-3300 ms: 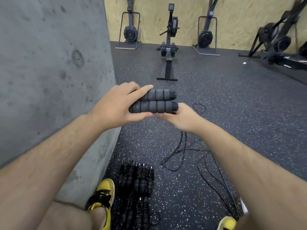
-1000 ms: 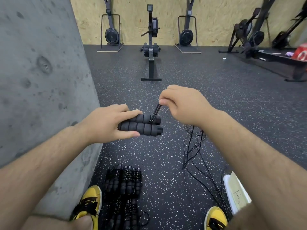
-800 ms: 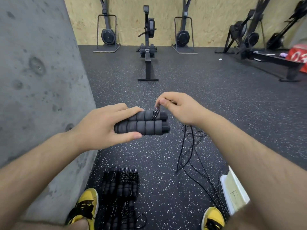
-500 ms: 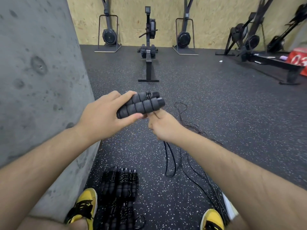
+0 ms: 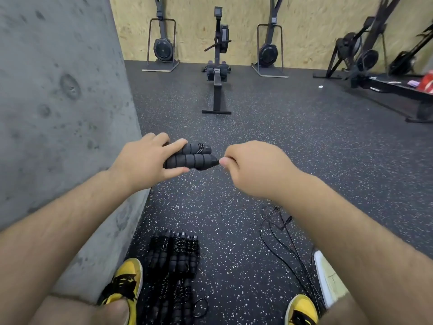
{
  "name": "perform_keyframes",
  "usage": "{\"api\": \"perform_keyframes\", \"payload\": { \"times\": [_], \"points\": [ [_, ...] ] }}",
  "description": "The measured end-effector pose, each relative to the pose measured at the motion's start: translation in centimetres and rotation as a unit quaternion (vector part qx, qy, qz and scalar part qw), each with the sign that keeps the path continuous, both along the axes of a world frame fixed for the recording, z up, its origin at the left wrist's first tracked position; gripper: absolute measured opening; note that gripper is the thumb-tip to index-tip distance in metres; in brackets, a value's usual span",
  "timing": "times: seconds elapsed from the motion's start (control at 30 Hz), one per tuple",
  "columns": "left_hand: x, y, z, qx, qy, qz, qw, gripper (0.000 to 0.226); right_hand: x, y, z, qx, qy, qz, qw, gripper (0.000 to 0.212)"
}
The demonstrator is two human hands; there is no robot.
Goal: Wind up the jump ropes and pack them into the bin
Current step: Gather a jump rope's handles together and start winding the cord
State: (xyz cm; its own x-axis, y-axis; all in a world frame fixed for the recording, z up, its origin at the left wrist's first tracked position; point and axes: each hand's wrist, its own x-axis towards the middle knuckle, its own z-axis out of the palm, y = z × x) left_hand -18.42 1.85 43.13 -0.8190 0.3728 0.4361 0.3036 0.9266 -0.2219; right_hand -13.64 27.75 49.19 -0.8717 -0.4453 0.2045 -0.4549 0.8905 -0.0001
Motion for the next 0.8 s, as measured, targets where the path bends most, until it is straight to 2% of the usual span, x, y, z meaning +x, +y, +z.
{"api": "perform_keyframes", "payload": {
  "times": [0.17,0.27,0.4,0.47,0.53,0.6,0.67,0.8],
  "points": [
    [1.1,0.7,-0.1,-0.019,-0.007,-0.088,0.996,0.068,-2.0,1.1,0.2,-0.006,0.118,0.038,0.992,0.032],
    [2.1,1.5,0.1,-0.004,-0.036,-0.146,0.989,0.067,-4.1,2.2,-0.4,-0.014,0.111,0.038,0.993,0.035],
    [3.4,2.4,0.7,0.062,-0.06,-0.199,0.976,0.069,-5.7,3.0,-1.8,-0.081,0.053,0.046,0.994,0.029],
    [4.1,2.9,1.2,0.128,-0.083,-0.216,0.964,0.068,-5.8,3.1,-2.3,-0.148,0.016,0.06,0.987,0.023],
    [4.5,3.3,1.8,0.187,-0.097,-0.219,0.953,0.063,-5.5,2.6,-3.3,-0.242,-0.071,0.055,0.966,0.014],
    [4.3,3.4,2.3,0.226,-0.091,-0.198,0.949,0.059,-4.9,1.3,-4.6,-0.299,-0.159,0.038,0.94,0.022],
    [3.9,3.4,2.3,0.235,-0.065,-0.151,0.958,0.062,-4.0,-0.4,-5.5,-0.307,-0.207,0.022,0.929,0.026],
    [2.4,2.5,1.8,0.196,-0.018,-0.036,0.98,0.068,-2.1,-3.1,-5.5,-0.32,-0.219,0.025,0.922,0.033]
  ]
}}
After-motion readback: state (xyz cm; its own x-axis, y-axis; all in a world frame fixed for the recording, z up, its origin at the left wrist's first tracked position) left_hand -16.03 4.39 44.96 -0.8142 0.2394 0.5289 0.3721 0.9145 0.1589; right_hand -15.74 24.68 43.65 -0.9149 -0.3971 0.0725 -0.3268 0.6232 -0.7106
